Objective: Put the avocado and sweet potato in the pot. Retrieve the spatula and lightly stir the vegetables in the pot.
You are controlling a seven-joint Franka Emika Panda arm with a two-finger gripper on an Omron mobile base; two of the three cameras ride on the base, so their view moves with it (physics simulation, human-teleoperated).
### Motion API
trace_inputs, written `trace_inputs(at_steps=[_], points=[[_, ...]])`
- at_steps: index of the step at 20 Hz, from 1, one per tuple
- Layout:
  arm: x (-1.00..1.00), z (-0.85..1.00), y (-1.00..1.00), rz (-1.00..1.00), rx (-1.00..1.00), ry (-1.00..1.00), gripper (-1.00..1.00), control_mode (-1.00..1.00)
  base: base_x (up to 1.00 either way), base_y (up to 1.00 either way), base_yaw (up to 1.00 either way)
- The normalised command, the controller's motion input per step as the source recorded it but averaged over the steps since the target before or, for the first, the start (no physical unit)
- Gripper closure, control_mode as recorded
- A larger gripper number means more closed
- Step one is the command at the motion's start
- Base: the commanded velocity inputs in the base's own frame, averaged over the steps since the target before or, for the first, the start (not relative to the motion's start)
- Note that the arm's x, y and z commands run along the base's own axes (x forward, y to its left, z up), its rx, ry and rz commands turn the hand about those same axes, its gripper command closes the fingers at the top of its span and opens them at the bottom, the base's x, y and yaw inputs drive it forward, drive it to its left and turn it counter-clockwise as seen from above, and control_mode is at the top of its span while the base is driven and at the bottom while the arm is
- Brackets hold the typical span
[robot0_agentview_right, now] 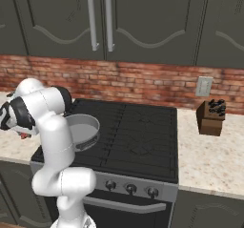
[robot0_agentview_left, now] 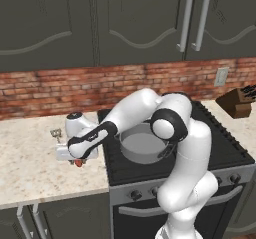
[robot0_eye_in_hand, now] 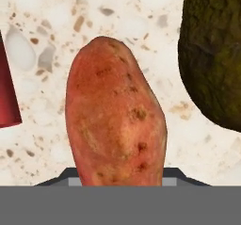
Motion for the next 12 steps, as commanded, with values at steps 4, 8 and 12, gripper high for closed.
trace_inputs(at_steps=[4,8,12], points=[[-0.03,0.02,0.0,-0.02,0.0,-0.03,1.0,-1.0,0.0,0.0,0.0],[-0.48,0.51,-0.18,0.0,-0.01,-0.18,1.0,-1.0,0.0,0.0,0.0],[-0.69,0.79,-0.39,0.0,0.0,-0.18,1.0,-1.0,0.0,0.0,0.0]])
